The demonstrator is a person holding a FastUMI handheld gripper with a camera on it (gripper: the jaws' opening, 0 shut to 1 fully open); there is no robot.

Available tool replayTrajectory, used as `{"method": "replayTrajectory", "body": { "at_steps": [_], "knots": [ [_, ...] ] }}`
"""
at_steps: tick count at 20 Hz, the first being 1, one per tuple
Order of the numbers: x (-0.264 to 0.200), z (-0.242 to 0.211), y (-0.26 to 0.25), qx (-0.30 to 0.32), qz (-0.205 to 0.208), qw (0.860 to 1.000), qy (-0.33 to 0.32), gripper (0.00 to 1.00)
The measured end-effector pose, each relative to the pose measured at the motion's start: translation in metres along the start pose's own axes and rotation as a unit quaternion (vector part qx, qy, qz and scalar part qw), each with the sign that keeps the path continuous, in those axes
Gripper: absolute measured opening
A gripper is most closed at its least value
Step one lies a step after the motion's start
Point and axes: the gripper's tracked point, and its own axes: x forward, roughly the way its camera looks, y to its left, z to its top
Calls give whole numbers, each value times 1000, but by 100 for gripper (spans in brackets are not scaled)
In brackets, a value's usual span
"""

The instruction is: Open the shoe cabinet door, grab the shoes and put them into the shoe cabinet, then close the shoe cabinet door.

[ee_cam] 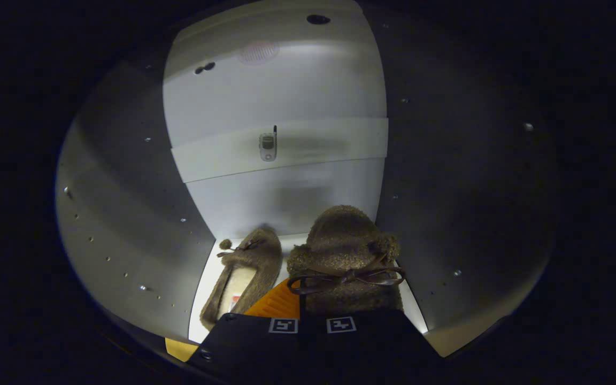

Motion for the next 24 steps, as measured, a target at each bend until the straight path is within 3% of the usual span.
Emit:
{"method": "replayTrajectory", "body": {
  "at_steps": [6,12,15,20,24],
  "knots": [
    [69,-27,-8,-1,-9,997,72,5],
    [85,-33,-7,4,-20,996,86,8],
    [77,-42,-5,-12,-20,995,97,25],
    [35,-46,-6,-24,-36,996,82,84],
    [-19,-40,-5,-22,-33,998,43,94]
  ]
}}
